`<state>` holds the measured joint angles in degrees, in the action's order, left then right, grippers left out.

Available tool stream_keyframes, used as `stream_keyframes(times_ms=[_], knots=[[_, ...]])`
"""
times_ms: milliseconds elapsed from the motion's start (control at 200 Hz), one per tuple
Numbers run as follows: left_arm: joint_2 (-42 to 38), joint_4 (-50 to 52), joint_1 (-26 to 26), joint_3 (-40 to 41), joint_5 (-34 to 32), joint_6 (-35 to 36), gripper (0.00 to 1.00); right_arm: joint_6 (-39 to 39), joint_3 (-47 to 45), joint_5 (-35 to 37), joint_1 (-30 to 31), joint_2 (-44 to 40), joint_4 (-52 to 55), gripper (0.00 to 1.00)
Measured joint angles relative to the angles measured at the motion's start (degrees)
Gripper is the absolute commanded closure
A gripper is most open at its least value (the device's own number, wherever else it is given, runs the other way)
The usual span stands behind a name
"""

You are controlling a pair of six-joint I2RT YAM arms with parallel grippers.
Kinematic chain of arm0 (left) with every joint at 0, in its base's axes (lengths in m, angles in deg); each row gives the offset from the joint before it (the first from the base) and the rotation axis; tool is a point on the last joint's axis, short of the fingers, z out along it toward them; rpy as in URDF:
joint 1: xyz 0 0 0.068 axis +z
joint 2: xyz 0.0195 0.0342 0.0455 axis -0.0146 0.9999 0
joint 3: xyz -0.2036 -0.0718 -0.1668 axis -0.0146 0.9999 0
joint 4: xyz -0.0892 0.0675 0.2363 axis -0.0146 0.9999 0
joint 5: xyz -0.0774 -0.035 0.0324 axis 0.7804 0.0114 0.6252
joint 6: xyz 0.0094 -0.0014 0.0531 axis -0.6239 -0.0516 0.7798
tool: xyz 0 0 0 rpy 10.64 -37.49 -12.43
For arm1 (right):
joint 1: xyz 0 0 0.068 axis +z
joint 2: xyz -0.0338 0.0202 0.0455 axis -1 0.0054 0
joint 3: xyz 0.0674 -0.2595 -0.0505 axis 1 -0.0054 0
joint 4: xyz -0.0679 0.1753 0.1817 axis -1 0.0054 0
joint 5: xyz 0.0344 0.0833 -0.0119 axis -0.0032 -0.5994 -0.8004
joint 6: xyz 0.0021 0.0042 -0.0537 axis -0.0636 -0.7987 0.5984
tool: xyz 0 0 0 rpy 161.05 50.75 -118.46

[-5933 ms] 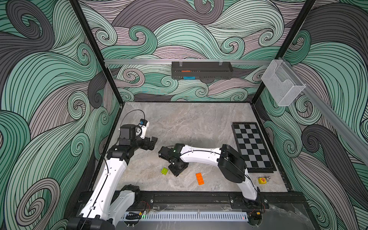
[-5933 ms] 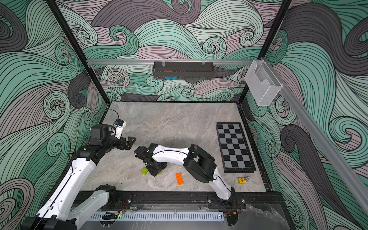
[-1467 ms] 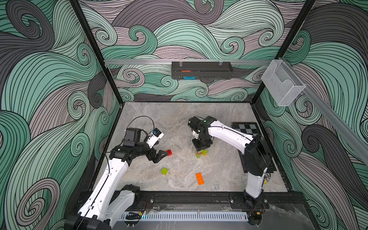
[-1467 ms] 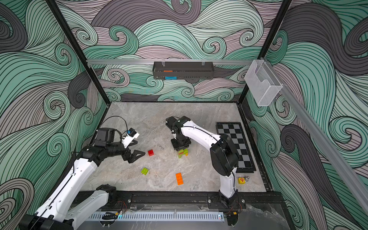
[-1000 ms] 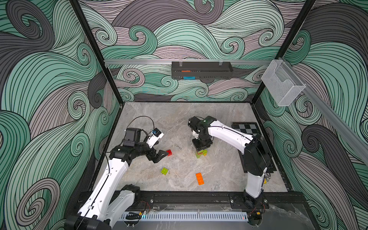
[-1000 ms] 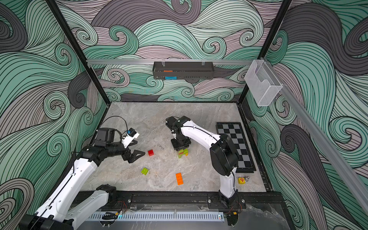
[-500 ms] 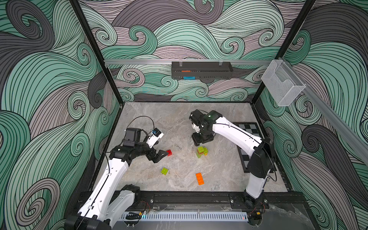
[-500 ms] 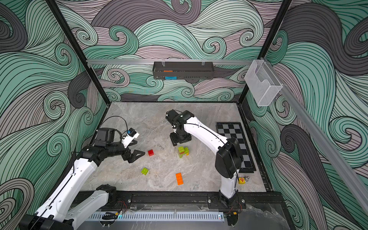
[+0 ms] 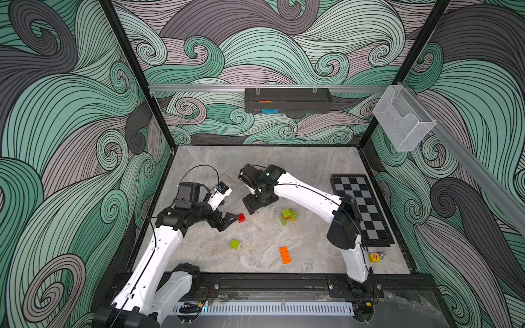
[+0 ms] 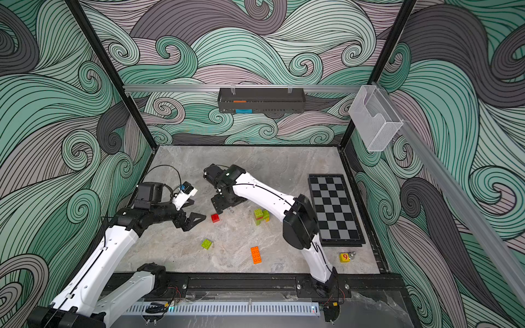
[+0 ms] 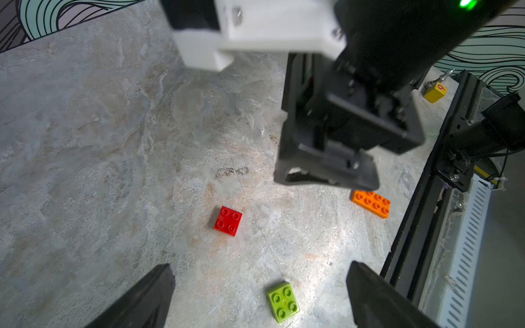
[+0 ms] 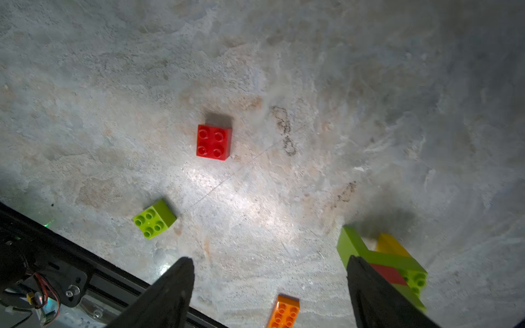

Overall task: Assemble a giraffe with lego
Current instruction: Pick up the lego brick from the center of the board.

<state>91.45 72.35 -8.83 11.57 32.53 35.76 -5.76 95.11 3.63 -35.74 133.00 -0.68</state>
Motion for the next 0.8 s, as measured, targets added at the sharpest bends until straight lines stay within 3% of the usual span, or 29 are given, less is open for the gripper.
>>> stream_keyframes(times_ms=[480,801], knots=[[-1.05,0.11,0.0,-0.13,-4.02,-0.39,0.01,-3.93,6.08,-6.29,1.77,13.88,-6.32,0.28],[-1.11,0.09,-0.07,-0.13,-4.39,-0.44,0.02,-4.76,10.03,-7.58,2.62,18.86,-6.75,0.4]])
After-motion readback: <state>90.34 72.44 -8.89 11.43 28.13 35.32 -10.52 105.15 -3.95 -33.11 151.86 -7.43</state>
